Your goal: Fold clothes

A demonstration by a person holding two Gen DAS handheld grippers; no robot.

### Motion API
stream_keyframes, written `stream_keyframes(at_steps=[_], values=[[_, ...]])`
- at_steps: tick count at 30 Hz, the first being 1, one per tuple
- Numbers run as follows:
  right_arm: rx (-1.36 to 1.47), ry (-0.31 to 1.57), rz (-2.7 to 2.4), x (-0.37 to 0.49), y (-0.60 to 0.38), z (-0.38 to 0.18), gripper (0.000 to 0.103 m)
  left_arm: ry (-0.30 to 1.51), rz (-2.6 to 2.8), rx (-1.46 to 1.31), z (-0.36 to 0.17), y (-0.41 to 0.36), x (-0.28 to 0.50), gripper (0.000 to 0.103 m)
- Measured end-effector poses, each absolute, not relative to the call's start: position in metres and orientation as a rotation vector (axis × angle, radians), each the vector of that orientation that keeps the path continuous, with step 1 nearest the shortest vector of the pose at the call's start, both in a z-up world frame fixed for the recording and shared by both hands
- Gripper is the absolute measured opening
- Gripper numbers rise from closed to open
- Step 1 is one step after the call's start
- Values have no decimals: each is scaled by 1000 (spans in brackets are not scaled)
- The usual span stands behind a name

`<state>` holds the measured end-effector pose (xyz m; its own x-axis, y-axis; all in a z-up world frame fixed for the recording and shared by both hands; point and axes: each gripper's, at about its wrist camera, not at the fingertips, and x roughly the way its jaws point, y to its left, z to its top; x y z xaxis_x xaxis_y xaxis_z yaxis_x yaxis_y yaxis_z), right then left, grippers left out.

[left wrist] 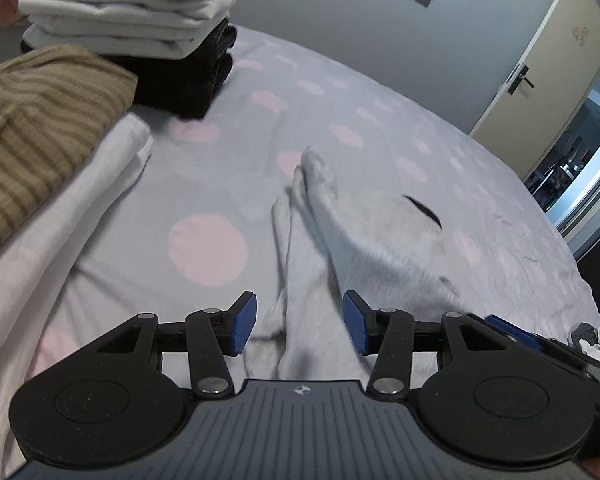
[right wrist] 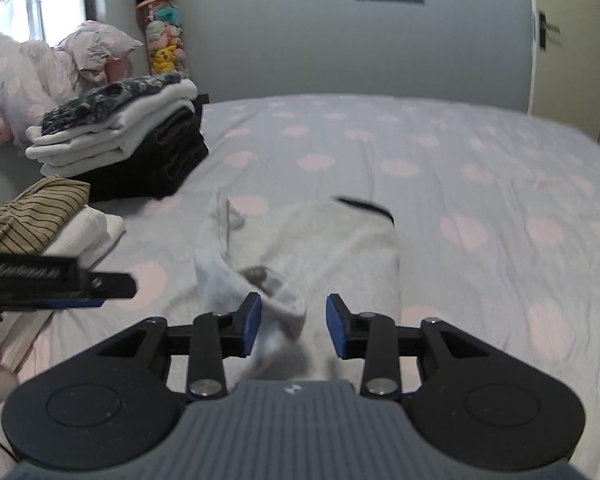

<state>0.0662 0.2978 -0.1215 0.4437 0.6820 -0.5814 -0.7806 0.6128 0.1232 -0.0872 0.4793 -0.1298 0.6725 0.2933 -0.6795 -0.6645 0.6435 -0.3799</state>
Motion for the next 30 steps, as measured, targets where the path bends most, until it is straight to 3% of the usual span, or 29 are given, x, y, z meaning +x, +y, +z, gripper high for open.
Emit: stream_keyframes(at_steps=[2, 4, 6, 16, 26, 30], values=[[-147, 668, 921, 71, 295, -128, 36, 618, 597, -685, -132, 478, -94, 56], [-127, 688, 935, 74, 294, -132, 13, 607, 614, -711, -132, 479, -102, 55], [-132, 651, 984, 64, 295, -124, 10, 585, 634, -739, -132, 483, -109, 55], [-411, 481, 1232, -23, 334, -119, 8, 532, 682, -824, -132, 497, -126, 51], [-606, 581, 1253, -45, 369, -172, 9, 606, 595, -898, -155, 512, -114, 51], [-615, 578, 1269, -46, 359, -168, 15, 644, 559, -894, -160, 510, -107, 52]])
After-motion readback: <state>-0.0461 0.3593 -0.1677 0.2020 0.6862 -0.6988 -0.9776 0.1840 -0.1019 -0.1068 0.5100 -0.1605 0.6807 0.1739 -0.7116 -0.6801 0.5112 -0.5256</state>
